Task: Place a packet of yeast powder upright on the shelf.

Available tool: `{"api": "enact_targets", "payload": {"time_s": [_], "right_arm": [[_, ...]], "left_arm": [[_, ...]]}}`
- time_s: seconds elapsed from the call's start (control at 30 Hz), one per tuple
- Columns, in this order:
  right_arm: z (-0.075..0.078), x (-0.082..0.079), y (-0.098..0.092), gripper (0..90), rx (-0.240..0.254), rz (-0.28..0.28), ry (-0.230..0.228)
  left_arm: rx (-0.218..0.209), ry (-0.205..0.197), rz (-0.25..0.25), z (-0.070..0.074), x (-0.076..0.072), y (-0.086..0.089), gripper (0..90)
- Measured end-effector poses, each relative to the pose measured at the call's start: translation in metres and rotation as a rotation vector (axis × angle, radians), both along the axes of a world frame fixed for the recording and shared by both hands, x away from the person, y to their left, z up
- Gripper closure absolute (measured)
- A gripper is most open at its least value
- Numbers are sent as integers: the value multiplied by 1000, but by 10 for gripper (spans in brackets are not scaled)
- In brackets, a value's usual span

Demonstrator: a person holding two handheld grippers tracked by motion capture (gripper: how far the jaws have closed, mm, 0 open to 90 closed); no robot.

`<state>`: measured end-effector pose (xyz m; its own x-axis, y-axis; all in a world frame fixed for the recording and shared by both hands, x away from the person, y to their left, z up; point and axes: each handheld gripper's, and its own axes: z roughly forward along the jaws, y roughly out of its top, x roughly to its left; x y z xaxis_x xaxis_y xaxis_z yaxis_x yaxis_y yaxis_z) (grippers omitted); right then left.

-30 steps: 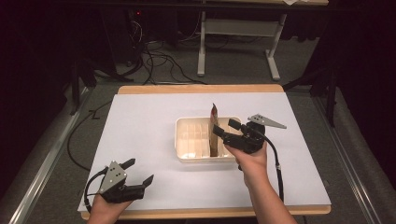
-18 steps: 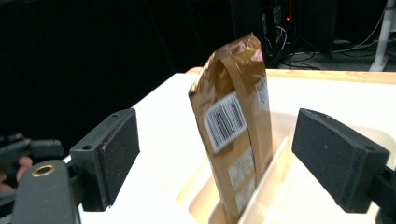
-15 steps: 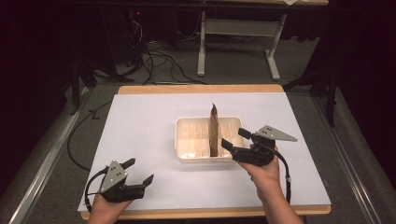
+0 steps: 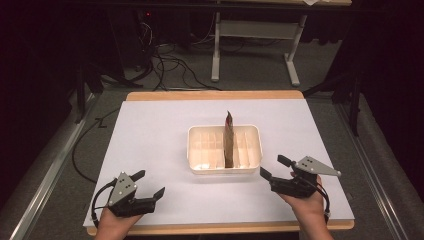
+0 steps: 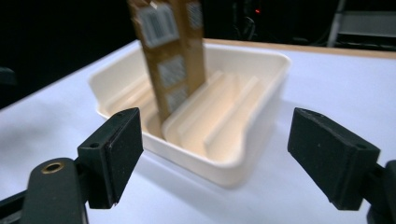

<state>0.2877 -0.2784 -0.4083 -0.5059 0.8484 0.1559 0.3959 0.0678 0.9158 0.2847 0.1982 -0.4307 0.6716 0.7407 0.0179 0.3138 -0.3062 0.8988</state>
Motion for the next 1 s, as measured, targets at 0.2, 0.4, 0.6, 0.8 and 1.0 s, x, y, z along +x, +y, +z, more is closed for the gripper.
{"api": "enact_targets", "payload": {"time_s": [0.2,0.4,0.6,0.8,1.0], "right_arm": [[-17,-16,-35,187,-39,-69,23],[-32,-29,-55,187,-60,-124,55],[-38,-25,-56,187,-76,-135,93],[-39,-25,-66,187,-43,-164,95],[-41,-23,-71,187,-20,-183,107]], "left_arm": [[3,1,1,0,0,-1,158],[11,9,1,0,1,-2,157],[26,20,-1,-2,1,-7,157],[19,25,10,-3,2,-6,157],[21,21,9,-2,2,-4,157]]}}
